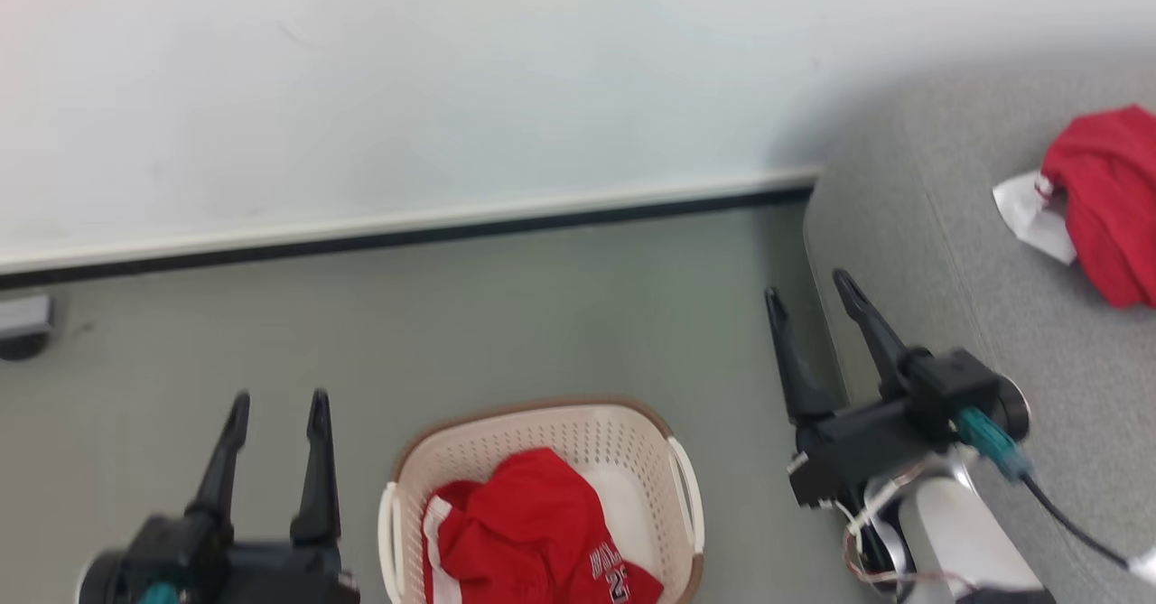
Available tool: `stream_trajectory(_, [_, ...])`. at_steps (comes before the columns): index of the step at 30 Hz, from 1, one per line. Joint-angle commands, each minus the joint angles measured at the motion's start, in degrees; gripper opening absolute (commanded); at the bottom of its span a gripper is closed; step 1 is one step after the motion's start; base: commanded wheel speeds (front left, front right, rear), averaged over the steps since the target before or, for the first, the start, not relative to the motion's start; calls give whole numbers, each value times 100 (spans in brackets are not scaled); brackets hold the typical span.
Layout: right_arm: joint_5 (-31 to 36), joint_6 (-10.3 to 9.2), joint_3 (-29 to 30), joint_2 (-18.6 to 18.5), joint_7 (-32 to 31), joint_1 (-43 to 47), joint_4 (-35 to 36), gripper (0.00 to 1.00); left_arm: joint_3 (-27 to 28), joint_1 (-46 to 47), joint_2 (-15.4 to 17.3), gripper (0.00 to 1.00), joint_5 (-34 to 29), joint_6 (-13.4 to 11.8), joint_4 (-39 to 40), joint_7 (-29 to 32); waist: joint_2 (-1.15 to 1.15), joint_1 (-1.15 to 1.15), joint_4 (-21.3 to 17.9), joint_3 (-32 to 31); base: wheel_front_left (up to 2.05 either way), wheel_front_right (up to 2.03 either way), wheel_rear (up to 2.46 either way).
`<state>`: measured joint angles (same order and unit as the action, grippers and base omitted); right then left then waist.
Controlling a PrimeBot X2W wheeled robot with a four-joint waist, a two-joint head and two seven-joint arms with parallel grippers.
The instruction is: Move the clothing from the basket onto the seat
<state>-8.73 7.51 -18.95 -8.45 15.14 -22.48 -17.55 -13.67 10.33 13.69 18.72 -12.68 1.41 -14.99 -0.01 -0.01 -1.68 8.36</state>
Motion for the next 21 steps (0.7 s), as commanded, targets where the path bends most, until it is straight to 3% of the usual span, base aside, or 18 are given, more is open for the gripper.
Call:
stream_trajectory(1, [-11, -3, 20, -16, 0, 182, 103, 100, 75, -222, -45, 100, -52, 40, 27, -25, 1, 1, 243, -376, 0, 0, 0])
stream_trajectory(11, [59, -3, 392, 107, 0, 1341, 874, 100, 738, -1144, -587, 100, -598, 476, 279, -25, 1, 1, 391, -882, 0, 0, 0])
stream_trajectory(21, [115, -3, 301, 245, 0, 2171, 1161, 100, 1104, -1631, -869, 100, -1159, 876, 489, -25, 1, 1, 329, -1070, 0, 0, 0])
